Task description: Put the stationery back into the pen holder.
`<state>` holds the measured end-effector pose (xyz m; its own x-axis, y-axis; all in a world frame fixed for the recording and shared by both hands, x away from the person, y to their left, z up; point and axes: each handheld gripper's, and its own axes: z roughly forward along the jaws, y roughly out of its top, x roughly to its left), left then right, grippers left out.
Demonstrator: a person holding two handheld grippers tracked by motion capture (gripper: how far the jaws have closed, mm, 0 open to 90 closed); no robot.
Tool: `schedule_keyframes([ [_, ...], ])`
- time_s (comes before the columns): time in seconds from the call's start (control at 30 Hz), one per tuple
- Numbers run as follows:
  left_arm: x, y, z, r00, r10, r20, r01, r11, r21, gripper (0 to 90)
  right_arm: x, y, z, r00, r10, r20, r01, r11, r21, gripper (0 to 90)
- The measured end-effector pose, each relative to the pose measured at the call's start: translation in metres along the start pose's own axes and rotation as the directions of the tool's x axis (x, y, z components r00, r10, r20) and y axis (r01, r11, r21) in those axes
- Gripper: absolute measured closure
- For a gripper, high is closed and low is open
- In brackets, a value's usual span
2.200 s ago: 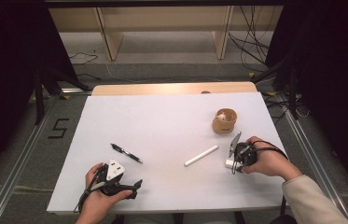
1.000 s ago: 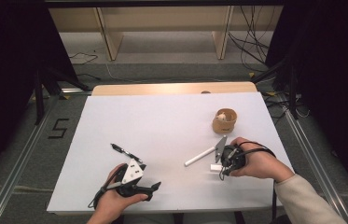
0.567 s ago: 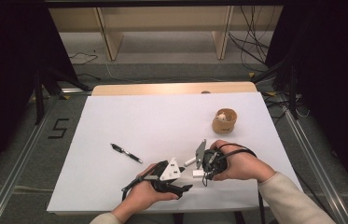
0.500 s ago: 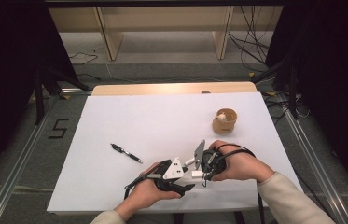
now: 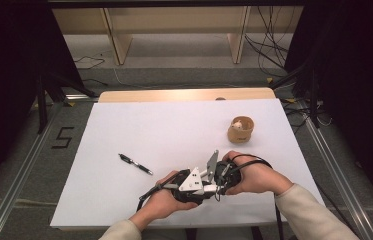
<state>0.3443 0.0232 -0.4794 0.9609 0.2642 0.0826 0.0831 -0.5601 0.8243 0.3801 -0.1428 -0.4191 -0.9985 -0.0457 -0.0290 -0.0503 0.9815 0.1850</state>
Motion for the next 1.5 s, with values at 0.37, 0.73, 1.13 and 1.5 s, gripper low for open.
schedule_keyframes([
  [0.37,-0.003,0.004,-0.004,0.9985,0.033,-0.043,-0.032,0.9992,0.023,70.8,-0.006,-0.002,-0.001,0.9993,0.037,0.005,-0.037,0.999,-0.018,59.2],
  [0.73,0.01,-0.006,-0.016,0.9853,-0.078,-0.152,0.078,0.9969,-0.008,70.9,-0.014,-0.044,-0.012,0.9044,0.404,0.137,-0.328,0.864,-0.383,28.7],
  [1.13,0.018,-0.012,-0.024,0.9227,-0.23,-0.309,0.206,0.9725,-0.109,70.9,-0.011,-0.077,0.013,0.7046,0.709,0.037,-0.542,0.571,-0.616,31.2],
  [1.5,0.019,-0.014,-0.025,0.8846,-0.3,-0.357,0.26,0.9527,-0.158,70.9,-0.009,-0.068,0.03,0.6102,0.783,-0.118,-0.61,0.37,-0.701,33.4],
])
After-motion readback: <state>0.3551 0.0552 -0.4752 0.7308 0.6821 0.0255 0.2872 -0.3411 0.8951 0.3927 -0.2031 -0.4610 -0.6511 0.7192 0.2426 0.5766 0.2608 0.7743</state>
